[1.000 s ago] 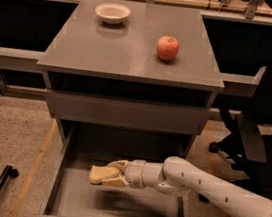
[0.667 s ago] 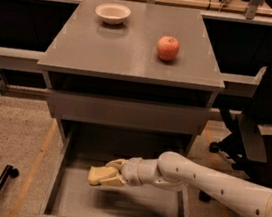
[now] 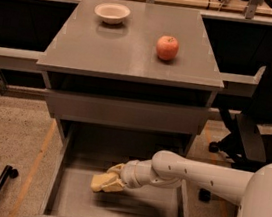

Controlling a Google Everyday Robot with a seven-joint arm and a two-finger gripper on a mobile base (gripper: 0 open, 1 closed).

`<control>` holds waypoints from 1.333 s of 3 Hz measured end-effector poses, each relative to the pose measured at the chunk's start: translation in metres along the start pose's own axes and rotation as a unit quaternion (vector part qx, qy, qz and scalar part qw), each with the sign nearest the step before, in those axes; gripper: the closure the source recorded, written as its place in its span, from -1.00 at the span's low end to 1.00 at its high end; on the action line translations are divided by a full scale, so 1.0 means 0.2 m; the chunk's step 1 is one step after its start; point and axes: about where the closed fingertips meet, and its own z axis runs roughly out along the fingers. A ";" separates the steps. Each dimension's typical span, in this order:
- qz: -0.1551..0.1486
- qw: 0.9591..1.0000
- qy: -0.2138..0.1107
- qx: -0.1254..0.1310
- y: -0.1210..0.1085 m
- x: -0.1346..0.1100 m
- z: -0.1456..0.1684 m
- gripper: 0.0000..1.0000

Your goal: Place sponge into middle drawer

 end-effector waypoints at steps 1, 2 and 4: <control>0.023 1.000 0.000 -0.010 0.00 0.11 0.05 0.65; 0.046 0.999 -0.015 -0.007 -0.02 0.19 0.07 0.20; 0.087 0.996 -0.028 0.009 -0.01 0.29 0.06 -0.90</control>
Offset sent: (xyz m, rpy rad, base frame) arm 0.0013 -0.0272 -0.0576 0.0922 0.1042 -0.1120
